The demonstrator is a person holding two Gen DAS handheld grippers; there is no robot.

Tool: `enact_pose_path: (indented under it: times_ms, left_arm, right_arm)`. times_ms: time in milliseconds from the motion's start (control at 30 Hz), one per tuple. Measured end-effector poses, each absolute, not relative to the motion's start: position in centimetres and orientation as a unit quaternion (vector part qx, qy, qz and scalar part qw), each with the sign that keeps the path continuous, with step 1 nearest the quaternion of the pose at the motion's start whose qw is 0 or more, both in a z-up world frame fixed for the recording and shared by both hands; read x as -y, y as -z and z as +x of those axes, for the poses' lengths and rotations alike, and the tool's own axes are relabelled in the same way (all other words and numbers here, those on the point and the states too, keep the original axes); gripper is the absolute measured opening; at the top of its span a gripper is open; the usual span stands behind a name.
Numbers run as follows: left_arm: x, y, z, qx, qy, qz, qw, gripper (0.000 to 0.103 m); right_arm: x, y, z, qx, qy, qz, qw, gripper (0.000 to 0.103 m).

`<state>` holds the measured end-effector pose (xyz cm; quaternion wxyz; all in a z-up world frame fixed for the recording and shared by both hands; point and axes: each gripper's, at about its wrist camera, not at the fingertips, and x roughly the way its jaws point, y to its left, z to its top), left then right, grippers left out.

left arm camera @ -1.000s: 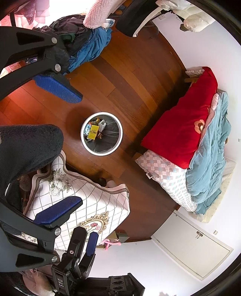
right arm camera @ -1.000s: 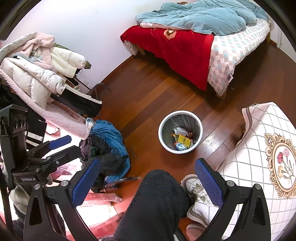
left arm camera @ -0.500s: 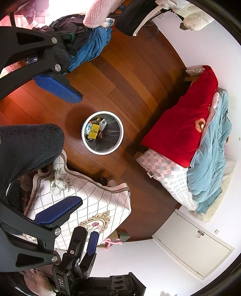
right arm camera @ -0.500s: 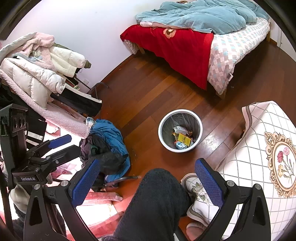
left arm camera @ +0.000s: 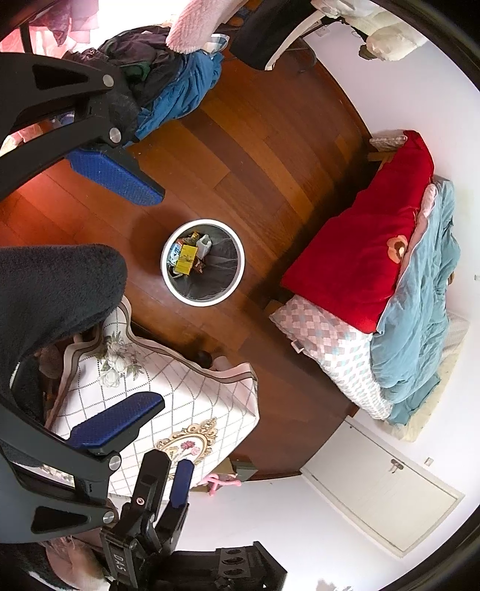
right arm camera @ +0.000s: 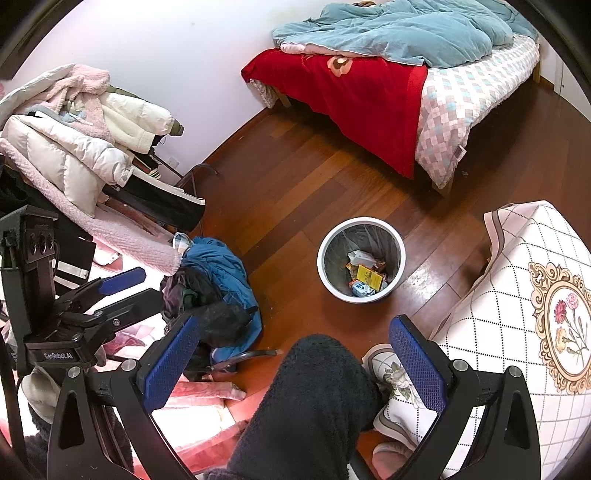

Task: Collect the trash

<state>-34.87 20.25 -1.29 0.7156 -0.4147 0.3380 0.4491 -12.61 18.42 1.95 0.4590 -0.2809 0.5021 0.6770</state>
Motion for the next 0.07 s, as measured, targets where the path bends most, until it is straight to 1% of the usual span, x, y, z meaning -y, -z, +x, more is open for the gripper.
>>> enact_pose_path:
  times_ms: [67]
  left_arm:
    - [-20.31,1.28,-34.91,-0.337,-0.448,-0.418,0.715,0.103]
  right_arm:
    - [-18.28,-1.91,-12.60,-0.504,-0.676,-0.280,0.459,0.103]
